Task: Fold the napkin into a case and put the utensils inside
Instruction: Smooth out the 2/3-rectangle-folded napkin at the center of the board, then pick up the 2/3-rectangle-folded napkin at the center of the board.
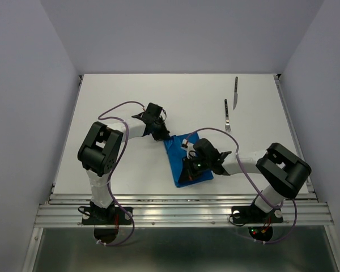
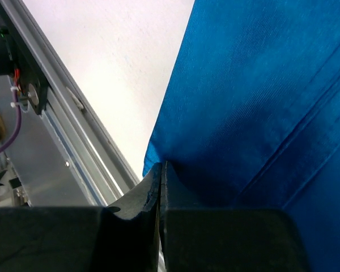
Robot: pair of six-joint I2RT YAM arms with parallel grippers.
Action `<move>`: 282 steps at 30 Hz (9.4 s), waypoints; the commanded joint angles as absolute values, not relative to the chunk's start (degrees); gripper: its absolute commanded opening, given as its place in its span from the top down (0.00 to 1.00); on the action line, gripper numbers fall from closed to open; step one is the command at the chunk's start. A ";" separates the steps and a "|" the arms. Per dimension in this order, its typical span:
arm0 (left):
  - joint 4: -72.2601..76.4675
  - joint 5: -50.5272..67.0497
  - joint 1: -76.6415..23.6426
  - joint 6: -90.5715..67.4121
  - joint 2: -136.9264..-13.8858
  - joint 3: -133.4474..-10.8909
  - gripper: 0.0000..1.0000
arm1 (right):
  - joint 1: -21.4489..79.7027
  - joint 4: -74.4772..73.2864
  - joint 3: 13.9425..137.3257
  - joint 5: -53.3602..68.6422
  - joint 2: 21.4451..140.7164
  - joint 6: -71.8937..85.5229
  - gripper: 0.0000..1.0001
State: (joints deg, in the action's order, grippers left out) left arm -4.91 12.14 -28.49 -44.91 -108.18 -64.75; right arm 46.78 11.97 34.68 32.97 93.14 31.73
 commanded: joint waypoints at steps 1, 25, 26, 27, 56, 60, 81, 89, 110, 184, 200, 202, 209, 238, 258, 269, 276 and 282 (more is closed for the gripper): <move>-7.73 9.84 -28.83 -43.77 -109.78 -64.86 1.00 | 47.99 2.57 34.10 27.54 85.55 28.92 0.99; -7.91 9.58 -28.92 -43.68 -109.42 -64.95 1.00 | 49.12 -13.01 38.23 1.50 80.33 32.43 0.40; -7.91 9.58 -28.92 -43.77 -109.34 -64.95 1.00 | 49.13 -13.01 38.32 1.15 80.33 32.52 0.41; -7.91 9.58 -28.92 -43.77 -109.34 -64.95 1.00 | 49.74 -13.27 38.76 0.27 80.42 32.52 0.42; -8.35 9.58 -29.09 -43.68 -108.90 -65.65 1.00 | 57.74 -21.36 45.35 -16.96 83.24 34.45 0.68; -8.44 9.67 -29.09 -43.59 -108.98 -65.65 1.00 | 57.74 -21.71 47.01 -17.75 79.55 35.07 0.50; -8.17 9.58 -29.27 -43.68 -108.98 -65.39 1.00 | 61.35 -20.30 47.99 -18.98 89.74 36.38 0.63; -8.00 9.58 -29.27 -43.59 -108.98 -65.30 1.00 | 61.88 -20.83 47.81 -19.86 89.83 37.18 0.77; -10.20 9.40 -29.97 -41.49 -105.20 -67.85 1.00 | 61.88 -20.83 46.58 -20.04 88.24 39.20 0.74; -19.77 -14.67 -42.98 -30.67 -100.54 -73.47 0.51 | 30.94 -12.04 57.04 -8.70 90.70 26.54 0.47; -21.36 -17.32 -44.56 -29.79 -106.79 -77.43 0.71 | 30.94 -12.13 56.43 -8.88 89.65 26.72 0.47; -21.36 -17.40 -44.56 -29.71 -106.96 -77.78 0.73 | 30.94 -12.13 56.43 -8.88 89.65 26.63 0.47; -21.80 -17.14 -45.00 -29.53 -107.32 -78.75 0.71 | 30.94 -12.13 56.25 -8.97 89.47 26.72 0.47; -24.96 -26.27 -48.25 -29.44 -110.13 -79.98 0.74 | 30.94 -12.04 56.25 -8.35 89.56 27.07 0.47; -26.19 -32.43 -50.01 -31.90 -105.91 -78.66 0.73 | 30.94 -11.60 55.46 -8.26 89.21 27.25 0.47; -26.72 -33.57 -50.71 -32.34 -107.31 -78.48 0.57 | 30.94 -11.60 55.28 -8.26 88.86 27.33 0.47; -27.16 -34.54 -50.71 -32.70 -108.46 -78.57 0.58 | 30.94 -11.60 55.11 -8.26 88.68 27.42 0.47; -27.16 -34.28 -50.71 -32.34 -109.69 -78.84 0.62 | 30.94 -11.60 55.11 -8.17 88.68 27.42 0.47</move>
State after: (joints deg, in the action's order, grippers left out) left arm -26.04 -31.92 -50.30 -31.99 -109.25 -78.04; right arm 31.14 -14.04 55.40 -8.34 91.42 27.05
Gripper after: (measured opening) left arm 0.381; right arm 0.528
